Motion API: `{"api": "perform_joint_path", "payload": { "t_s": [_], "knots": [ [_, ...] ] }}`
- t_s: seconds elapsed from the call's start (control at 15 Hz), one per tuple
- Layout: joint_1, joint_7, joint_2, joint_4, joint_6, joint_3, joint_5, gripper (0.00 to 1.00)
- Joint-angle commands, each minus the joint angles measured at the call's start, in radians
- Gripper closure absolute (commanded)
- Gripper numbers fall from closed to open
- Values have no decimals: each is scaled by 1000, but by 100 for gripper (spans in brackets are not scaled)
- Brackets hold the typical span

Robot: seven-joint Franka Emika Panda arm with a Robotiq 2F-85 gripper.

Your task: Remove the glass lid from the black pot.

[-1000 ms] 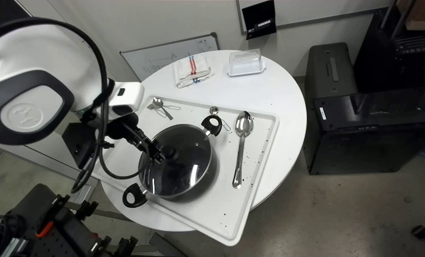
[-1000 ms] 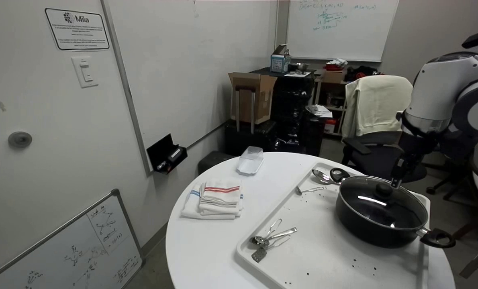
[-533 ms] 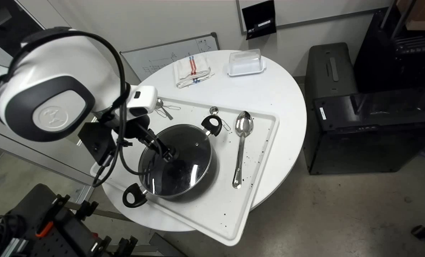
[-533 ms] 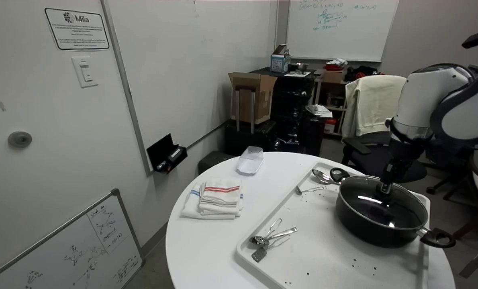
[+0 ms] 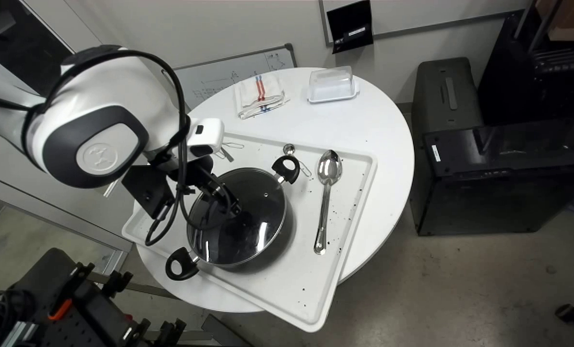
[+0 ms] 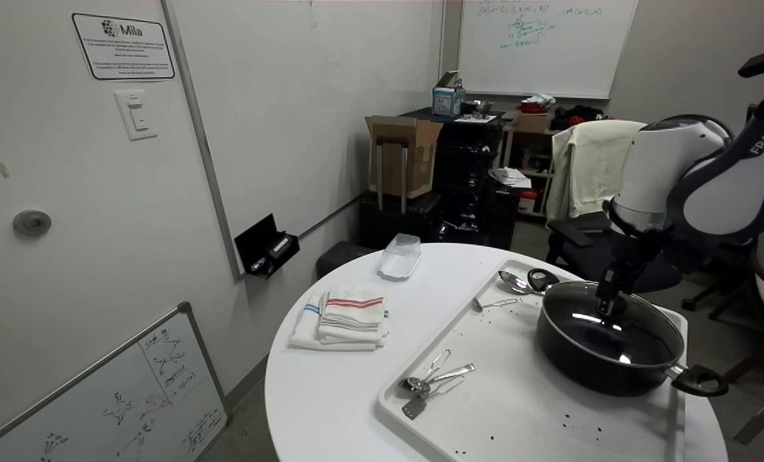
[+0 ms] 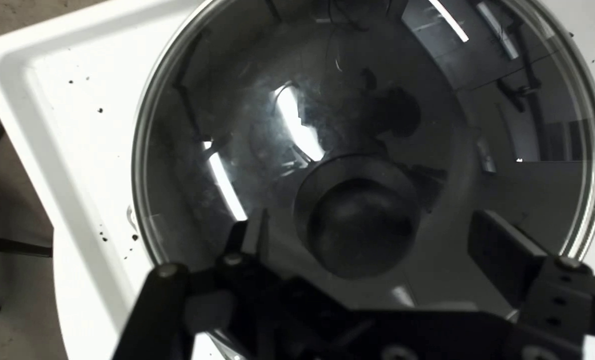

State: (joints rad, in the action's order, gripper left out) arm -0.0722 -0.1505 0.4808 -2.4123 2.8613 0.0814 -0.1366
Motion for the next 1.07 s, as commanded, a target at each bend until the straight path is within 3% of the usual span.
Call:
{"api": "perform_joint_path", "payload": {
  "t_s": [0.0,0.07,0.13,0.33,0.6,1.0],
  "knots": [
    [16,32,36,29,27,11,33,0],
    [16,33,39,33,28,11,34,0],
    [14,34,41,35,29,9,35,25],
    [15,35,43,38,31,9,35,39],
    [12,37,33,36,32,8,37,70],
    [2,61,5,18,30,-2,52,75]
  ]
}}
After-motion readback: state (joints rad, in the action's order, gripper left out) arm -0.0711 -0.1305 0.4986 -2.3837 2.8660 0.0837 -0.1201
